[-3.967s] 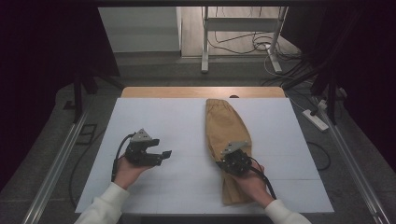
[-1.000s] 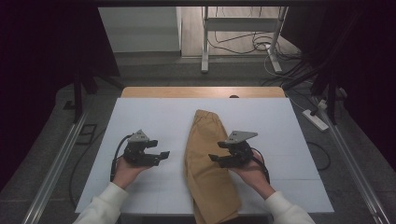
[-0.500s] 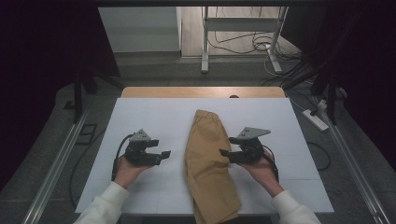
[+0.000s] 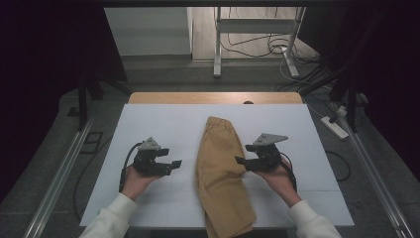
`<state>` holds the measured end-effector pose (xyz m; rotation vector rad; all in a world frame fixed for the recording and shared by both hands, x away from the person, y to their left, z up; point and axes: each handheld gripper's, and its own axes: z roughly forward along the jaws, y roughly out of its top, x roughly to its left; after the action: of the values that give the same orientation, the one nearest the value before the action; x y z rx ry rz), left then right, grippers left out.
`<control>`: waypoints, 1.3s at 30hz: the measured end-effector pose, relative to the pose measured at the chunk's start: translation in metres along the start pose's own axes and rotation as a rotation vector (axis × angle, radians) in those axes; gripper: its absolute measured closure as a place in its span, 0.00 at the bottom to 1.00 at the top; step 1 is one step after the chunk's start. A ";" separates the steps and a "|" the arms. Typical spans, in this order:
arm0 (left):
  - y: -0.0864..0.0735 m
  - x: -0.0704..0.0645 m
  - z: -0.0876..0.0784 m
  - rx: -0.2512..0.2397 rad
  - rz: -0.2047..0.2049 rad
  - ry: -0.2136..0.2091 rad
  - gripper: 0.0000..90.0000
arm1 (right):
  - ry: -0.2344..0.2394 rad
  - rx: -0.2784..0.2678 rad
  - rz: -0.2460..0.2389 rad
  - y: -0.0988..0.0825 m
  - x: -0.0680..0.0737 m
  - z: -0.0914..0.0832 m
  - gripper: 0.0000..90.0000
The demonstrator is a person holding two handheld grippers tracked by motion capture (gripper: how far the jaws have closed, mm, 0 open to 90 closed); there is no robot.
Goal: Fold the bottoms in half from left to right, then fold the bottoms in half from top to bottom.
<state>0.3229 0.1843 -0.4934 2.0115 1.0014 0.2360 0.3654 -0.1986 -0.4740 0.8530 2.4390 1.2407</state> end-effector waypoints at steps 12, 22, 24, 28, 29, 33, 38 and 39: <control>0.010 0.000 0.014 0.008 0.004 -0.011 0.28 | -0.006 0.002 0.038 -0.002 -0.012 0.004 0.40; 0.032 0.003 0.034 -0.006 -0.017 -0.037 0.29 | -0.026 0.003 0.058 0.001 -0.023 0.009 0.40; 0.037 0.003 0.039 -0.002 -0.013 -0.037 0.29 | -0.032 -0.004 0.061 0.002 -0.026 0.010 0.40; 0.047 0.004 0.049 -0.002 -0.007 -0.037 0.28 | -0.033 0.009 0.069 0.004 -0.032 0.013 0.40; 0.050 0.004 0.052 0.003 -0.006 -0.041 0.29 | -0.036 0.008 0.069 0.004 -0.034 0.013 0.40; 0.061 0.005 0.061 0.001 -0.002 -0.045 0.28 | -0.034 0.009 0.093 0.007 -0.041 0.018 0.39; 0.075 0.008 0.070 0.006 -0.010 -0.052 0.28 | -0.032 0.022 0.102 0.011 -0.046 0.029 0.39; 0.078 0.008 0.072 0.009 -0.012 -0.050 0.28 | -0.032 0.025 0.104 0.012 -0.047 0.031 0.39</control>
<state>0.4075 0.1218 -0.4798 2.0094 0.9846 0.1741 0.4227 -0.2019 -0.4838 1.0098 2.4180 1.2239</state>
